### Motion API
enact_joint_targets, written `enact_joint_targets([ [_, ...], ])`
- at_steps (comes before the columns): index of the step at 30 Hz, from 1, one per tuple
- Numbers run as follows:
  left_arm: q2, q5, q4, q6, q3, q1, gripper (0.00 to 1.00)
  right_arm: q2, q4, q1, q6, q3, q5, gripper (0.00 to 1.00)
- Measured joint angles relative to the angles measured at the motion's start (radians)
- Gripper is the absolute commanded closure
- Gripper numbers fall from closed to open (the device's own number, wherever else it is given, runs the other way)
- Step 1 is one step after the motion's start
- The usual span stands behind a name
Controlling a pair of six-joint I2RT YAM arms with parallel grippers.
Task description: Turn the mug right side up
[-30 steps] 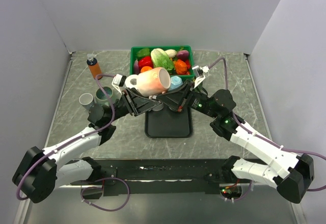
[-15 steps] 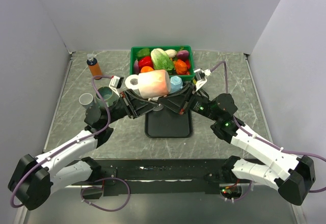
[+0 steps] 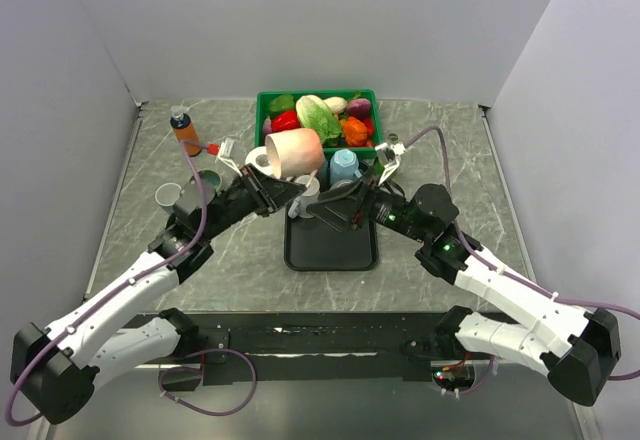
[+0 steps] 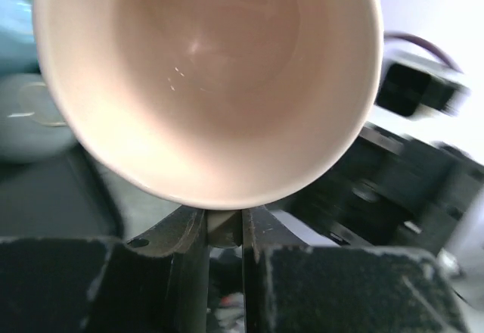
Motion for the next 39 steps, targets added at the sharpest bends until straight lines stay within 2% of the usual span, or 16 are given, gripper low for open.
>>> enact_joint_targets([
  [5, -0.016, -0.219, -0.353, 0.123, 0.088, 0.0, 0.99, -0.024, -0.125, -0.005, -0.016, 0.0, 0.091, 0.1],
  [10, -0.019, -0.445, -0.647, 0.185, 0.102, 0.003, 0.99, -0.034, -0.249, -0.037, -0.031, 0.0, 0.167, 0.1],
  [16, -0.009, -0.635, -0.898, 0.185, 0.102, 0.019, 0.99, -0.043, -0.329, -0.076, -0.032, -0.011, 0.203, 0.1],
  [20, -0.01, -0.674, -0.961, 0.185, 0.087, 0.1, 0.99, -0.046, -0.387, -0.103, -0.035, -0.016, 0.206, 0.11],
  [30, -0.066, -0.727, -1.042, 0.196, 0.019, 0.444, 0.99, -0.066, -0.453, -0.155, -0.046, -0.061, 0.197, 0.11],
  [35, -0.046, -0.787, -1.017, 0.184, 0.008, 0.505, 0.99, -0.055, -0.465, -0.175, -0.046, -0.061, 0.168, 0.11],
  [39, 0.053, -0.8, -0.95, 0.185, 0.001, 0.552, 0.99, -0.044, -0.486, -0.187, -0.045, -0.061, 0.144, 0.11],
])
